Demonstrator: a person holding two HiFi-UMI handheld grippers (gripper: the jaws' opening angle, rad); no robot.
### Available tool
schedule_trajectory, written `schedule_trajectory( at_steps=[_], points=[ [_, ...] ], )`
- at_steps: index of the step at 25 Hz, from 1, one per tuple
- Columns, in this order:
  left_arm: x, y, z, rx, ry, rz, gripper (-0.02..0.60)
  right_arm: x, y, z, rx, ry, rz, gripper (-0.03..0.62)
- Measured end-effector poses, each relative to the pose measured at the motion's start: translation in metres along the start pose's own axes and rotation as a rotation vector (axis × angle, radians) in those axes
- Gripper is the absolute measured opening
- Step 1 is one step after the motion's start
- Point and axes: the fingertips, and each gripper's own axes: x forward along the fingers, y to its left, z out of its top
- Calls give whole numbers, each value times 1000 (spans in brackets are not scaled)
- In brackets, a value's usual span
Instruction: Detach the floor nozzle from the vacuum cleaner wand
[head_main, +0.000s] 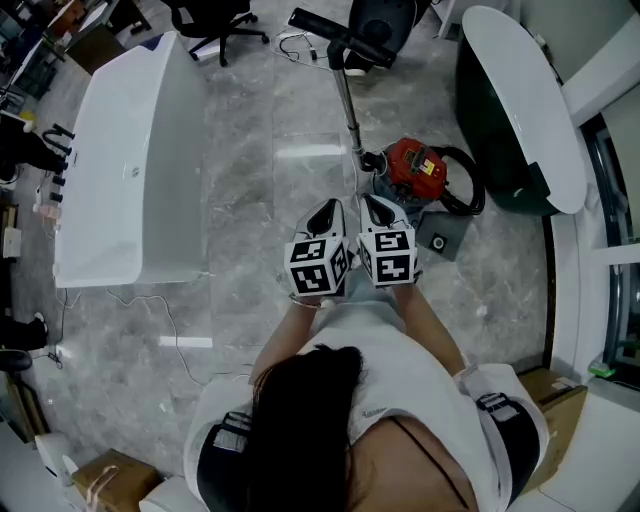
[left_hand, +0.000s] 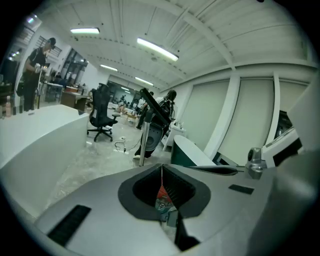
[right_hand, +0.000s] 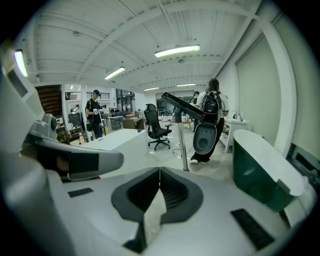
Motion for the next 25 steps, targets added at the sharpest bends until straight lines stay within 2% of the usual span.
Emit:
schedule_trajectory(
  at_steps=[17, 25],
  points=[
    [59, -8, 18, 37, 22, 41, 9, 46, -41, 16, -7, 43, 54, 15],
    [86, -13, 31, 40, 11, 66, 9, 63, -61, 33, -19, 20, 92, 15]
  ],
)
